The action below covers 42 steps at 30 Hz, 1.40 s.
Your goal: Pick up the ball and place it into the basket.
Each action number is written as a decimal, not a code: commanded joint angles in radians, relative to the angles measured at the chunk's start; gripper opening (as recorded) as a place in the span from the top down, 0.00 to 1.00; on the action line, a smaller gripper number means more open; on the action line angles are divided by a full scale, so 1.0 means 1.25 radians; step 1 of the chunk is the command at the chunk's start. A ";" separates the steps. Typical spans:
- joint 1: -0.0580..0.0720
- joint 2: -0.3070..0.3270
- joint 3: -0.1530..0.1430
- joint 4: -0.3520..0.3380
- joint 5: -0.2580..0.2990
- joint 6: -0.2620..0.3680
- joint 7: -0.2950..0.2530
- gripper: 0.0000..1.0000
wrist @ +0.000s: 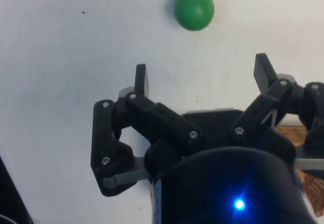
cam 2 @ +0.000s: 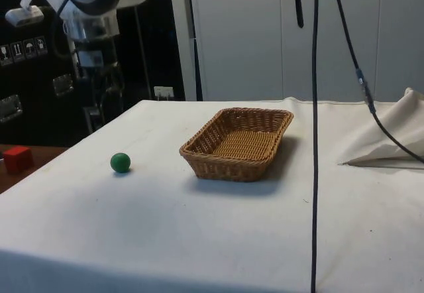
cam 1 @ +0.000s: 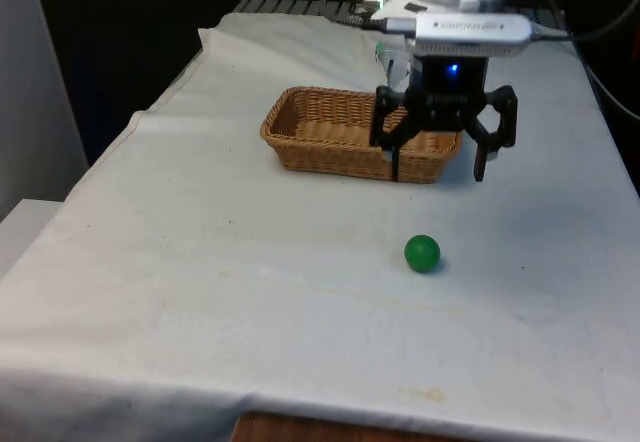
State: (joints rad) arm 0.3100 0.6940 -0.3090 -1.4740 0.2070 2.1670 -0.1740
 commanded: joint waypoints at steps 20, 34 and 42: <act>-0.012 0.083 0.006 0.010 0.094 0.055 -0.103 0.00; -0.007 0.133 0.010 0.027 0.104 0.075 -0.098 0.00; -0.006 0.144 0.009 0.027 0.100 0.079 -0.098 0.00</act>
State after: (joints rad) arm 0.3030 0.8740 -0.2980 -1.4400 0.3320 2.2660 -0.2960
